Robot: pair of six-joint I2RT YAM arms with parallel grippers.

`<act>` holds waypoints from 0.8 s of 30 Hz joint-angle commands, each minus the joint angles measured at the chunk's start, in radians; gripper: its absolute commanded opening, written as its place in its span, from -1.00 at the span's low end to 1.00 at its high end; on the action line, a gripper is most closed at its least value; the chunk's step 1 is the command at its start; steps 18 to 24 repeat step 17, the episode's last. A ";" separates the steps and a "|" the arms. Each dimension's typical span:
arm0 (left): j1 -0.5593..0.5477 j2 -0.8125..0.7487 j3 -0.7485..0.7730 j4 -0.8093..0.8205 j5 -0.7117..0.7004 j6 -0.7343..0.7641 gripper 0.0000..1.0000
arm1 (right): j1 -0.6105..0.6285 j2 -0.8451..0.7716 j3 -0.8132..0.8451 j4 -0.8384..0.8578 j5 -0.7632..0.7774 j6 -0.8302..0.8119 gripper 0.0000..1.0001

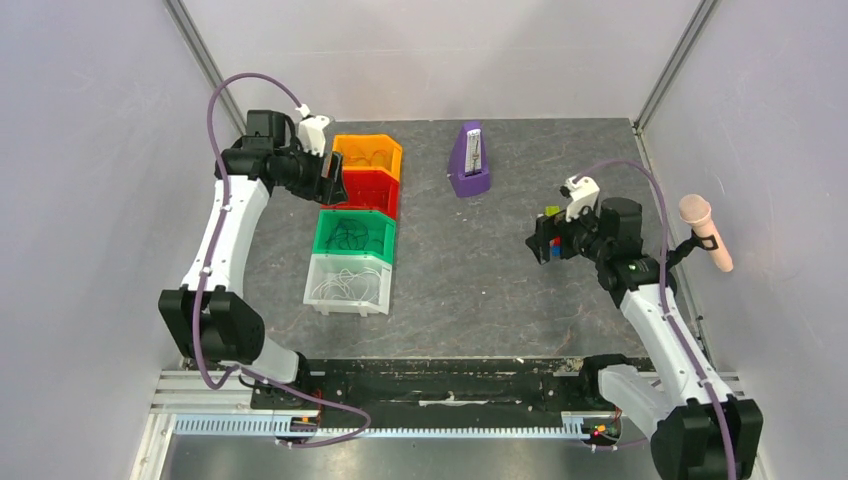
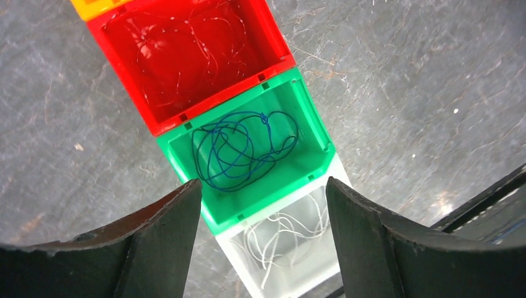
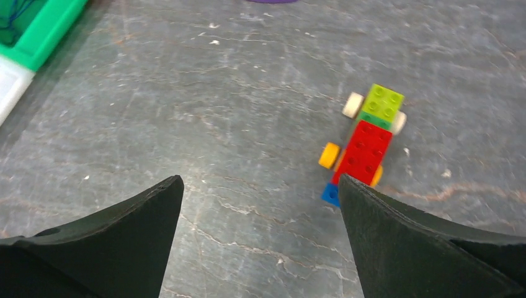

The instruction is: Untangle the cables

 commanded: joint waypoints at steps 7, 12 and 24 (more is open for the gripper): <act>0.008 -0.077 -0.080 -0.026 -0.141 -0.271 0.63 | -0.056 -0.104 -0.140 0.063 0.074 0.029 0.96; 0.008 -0.076 -0.084 -0.025 -0.174 -0.268 0.64 | -0.055 -0.106 -0.149 0.077 0.062 0.028 0.96; 0.008 -0.071 -0.060 -0.024 -0.203 -0.259 0.65 | -0.056 -0.073 -0.117 0.081 0.048 0.023 0.96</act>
